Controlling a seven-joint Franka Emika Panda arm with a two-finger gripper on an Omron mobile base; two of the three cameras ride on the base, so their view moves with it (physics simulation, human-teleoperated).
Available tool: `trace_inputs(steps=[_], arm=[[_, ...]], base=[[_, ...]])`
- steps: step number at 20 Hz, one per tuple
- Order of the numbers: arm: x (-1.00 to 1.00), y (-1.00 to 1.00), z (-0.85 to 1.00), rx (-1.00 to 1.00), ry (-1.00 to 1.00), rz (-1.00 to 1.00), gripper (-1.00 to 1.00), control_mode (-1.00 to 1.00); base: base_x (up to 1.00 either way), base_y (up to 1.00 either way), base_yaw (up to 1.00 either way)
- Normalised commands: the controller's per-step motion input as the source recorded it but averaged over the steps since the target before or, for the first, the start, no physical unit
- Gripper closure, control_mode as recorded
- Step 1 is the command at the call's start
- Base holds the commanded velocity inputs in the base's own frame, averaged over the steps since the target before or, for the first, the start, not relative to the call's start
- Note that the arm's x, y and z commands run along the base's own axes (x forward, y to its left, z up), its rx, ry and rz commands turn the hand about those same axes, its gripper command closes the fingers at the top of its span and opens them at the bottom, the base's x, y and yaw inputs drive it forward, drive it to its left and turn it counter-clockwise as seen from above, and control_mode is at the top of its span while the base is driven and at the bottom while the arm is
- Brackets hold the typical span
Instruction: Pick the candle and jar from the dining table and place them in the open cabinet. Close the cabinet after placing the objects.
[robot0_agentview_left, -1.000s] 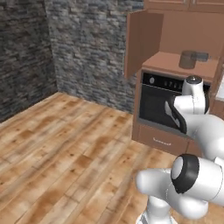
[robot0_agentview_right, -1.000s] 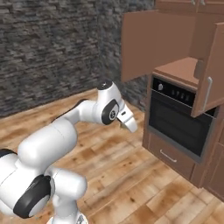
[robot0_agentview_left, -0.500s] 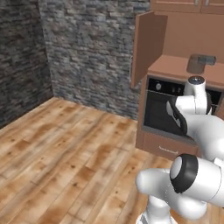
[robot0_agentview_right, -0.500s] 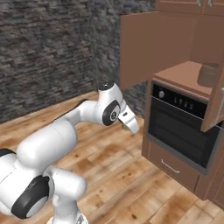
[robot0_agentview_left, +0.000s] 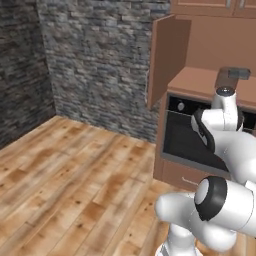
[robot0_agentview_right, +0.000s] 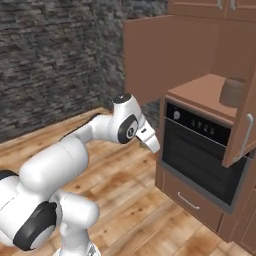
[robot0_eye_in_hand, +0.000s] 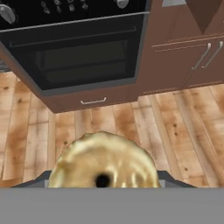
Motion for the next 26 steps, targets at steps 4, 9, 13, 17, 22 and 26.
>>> trace_inputs(steps=[4, 9, 13, 17, 22, 26], arm=[[0.00, 0.00, 0.00, 0.00, 0.00, 0.00, 1.00, 1.00], [0.00, 0.00, 0.00, 0.00, 0.00, 0.00, 1.00, 1.00], [0.00, 0.00, 0.00, 0.00, 0.00, 0.00, 1.00, 1.00], [0.00, 0.00, 0.00, 0.00, 0.00, 0.00, 1.00, 1.00], [0.00, 0.00, 0.00, 0.00, 0.00, 0.00, 1.00, 1.00], [0.00, 0.00, 0.00, 0.00, 0.00, 0.00, 1.00, 1.00]], base=[[0.50, -0.50, -0.01], [0.41, -0.73, 0.00], [0.32, -0.40, -0.02], [0.30, -0.06, -0.11], [0.23, 0.00, -0.22], [0.21, 0.07, -0.34]])
